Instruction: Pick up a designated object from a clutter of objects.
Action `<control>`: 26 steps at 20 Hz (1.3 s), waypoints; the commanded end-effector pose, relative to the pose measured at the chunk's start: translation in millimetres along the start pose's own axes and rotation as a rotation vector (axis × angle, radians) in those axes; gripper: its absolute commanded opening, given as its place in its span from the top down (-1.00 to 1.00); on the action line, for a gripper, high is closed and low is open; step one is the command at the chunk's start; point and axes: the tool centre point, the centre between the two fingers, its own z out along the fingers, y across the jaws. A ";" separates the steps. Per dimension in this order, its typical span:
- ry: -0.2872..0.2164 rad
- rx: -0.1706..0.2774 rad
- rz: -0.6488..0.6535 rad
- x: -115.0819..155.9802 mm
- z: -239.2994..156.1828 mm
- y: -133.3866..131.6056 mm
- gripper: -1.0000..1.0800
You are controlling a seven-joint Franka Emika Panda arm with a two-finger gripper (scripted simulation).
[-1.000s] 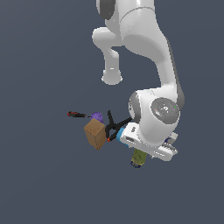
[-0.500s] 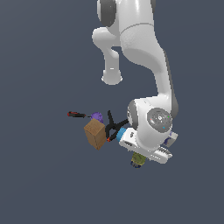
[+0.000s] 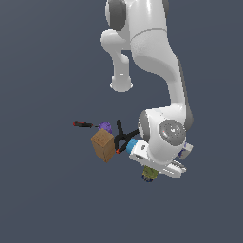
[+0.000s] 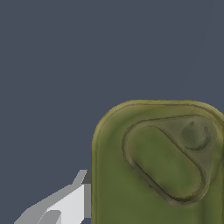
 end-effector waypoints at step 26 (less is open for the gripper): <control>-0.001 0.001 0.000 -33.6 -71.1 34.5 1.00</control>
